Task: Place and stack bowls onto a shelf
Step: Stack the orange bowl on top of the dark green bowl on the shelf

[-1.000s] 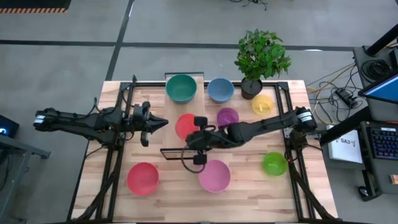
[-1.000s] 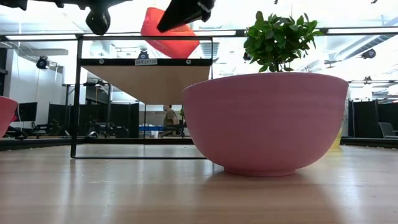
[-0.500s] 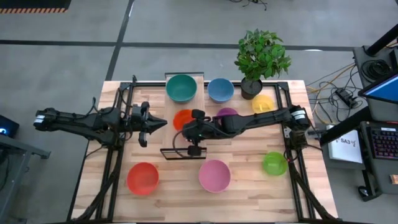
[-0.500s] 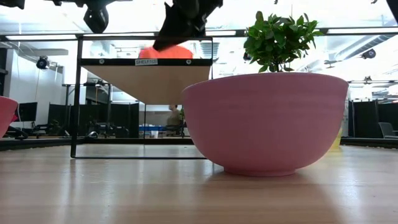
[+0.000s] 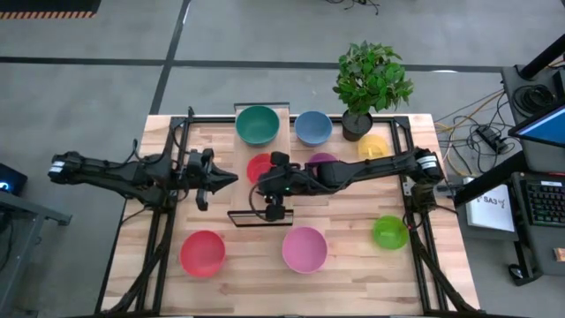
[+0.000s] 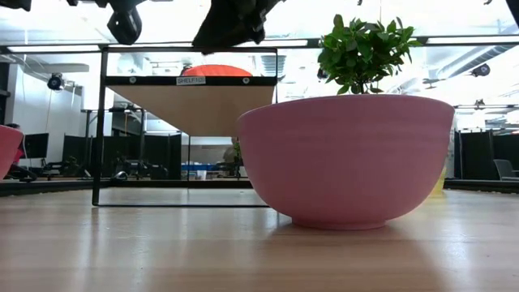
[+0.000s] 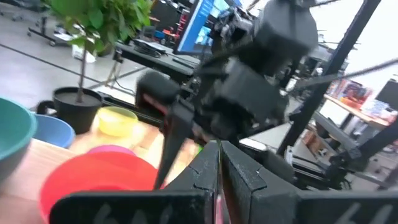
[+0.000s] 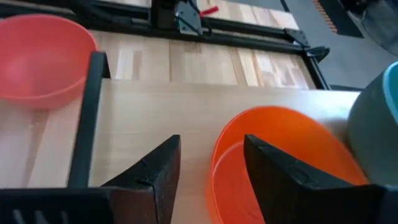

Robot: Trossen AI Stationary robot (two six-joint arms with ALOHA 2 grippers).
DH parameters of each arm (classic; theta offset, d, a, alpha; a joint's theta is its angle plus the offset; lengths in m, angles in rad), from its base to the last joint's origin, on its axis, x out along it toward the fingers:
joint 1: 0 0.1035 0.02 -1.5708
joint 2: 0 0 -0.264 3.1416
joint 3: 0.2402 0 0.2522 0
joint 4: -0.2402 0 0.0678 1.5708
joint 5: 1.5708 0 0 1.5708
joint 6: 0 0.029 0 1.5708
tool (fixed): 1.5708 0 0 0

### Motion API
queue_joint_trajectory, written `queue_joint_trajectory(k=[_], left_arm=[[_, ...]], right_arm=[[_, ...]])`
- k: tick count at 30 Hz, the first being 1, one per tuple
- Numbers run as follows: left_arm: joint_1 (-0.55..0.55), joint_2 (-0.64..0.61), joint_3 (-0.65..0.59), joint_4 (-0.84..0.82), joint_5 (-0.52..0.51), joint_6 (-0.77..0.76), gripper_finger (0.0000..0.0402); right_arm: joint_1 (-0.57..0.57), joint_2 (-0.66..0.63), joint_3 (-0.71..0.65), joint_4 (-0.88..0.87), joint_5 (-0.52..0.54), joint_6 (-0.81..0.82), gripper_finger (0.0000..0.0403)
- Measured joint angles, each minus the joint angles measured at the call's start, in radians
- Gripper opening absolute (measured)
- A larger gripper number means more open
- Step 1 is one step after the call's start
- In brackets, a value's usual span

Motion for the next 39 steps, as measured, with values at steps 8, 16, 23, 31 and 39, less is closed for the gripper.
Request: queue_joint_trajectory(k=[8, 16, 23, 31, 39], left_arm=[[-0.052, 0.029, -0.002, 0.002, -0.002, -0.056, 0.0], [-0.121, 0.064, -0.002, -0.008, -0.002, -0.126, 0.0], [-0.15, 0.063, -0.002, -0.001, -0.001, -0.199, 0.0], [-0.15, 0.063, -0.002, 0.019, -0.001, -0.246, 0.0], [-0.15, 0.064, -0.001, 0.023, -0.001, -0.248, 0.0]], right_arm=[[0.039, -0.115, -0.069, 0.027, -0.003, -0.078, 0.0115], [0.026, -0.313, -0.35, 0.193, -0.025, -0.039, 0.0017], [-0.006, -0.419, -0.593, 0.35, 0.107, 0.061, 0.0009], [-0.093, -0.359, -0.713, 0.586, 0.108, 0.07, 0.0009], [-0.111, -0.228, -0.65, 0.611, 0.068, 0.067, 0.0009]])
